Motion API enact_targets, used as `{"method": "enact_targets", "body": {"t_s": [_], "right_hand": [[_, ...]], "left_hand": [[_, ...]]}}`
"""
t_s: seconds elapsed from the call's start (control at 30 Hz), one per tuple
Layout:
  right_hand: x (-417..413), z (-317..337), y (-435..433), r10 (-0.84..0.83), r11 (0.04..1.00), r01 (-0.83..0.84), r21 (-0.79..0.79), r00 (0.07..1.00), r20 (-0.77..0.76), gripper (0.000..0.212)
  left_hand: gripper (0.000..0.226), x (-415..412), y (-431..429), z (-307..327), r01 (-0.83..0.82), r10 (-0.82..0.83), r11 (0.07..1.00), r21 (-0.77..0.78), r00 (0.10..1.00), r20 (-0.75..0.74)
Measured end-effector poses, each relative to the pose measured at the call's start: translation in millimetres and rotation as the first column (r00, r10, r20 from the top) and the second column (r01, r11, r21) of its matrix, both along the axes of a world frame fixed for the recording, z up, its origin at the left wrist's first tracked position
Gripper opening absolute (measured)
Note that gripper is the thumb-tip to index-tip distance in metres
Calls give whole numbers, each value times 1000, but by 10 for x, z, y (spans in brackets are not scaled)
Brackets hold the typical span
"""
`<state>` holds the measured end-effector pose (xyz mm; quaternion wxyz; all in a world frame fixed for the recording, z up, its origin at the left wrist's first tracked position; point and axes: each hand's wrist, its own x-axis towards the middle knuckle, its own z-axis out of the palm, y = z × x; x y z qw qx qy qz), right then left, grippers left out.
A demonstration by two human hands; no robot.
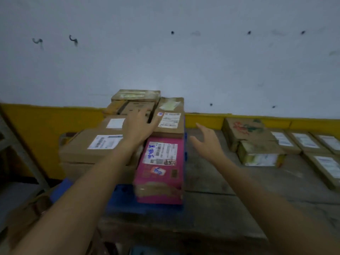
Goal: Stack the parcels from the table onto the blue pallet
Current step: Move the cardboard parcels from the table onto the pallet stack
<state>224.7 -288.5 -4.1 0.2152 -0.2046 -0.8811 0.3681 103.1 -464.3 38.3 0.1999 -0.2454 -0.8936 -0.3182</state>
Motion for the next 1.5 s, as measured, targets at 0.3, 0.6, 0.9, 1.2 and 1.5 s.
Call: {"method": "enact_targets", "body": {"t_s": [0.3, 0.6, 0.9, 1.2, 1.5], "right_hand": [[1190, -254, 1768, -163, 987, 163, 5, 985, 55, 58], [1861, -666, 2728, -315, 940, 327, -94, 941, 125, 53], [1536, -852, 3052, -243, 950, 268, -159, 957, 158, 49], [961, -1172, 3467, -339, 902, 394, -176, 899, 276, 64], [740, -1387, 3694, -297, 877, 384, -288, 906, 303, 66]], "left_hand": [[45, 910, 1909, -155, 278, -271, 957, -78, 959, 86], [46, 1322, 3228, -867, 436, -353, 865, -247, 880, 317], [52, 940, 3663, -1407, 469, -262, 832, -298, 804, 534], [46, 453, 4089, -1728, 554, -293, 810, -195, 668, 684], [49, 500, 4258, -1894, 535, -320, 843, -49, 574, 754]]}}
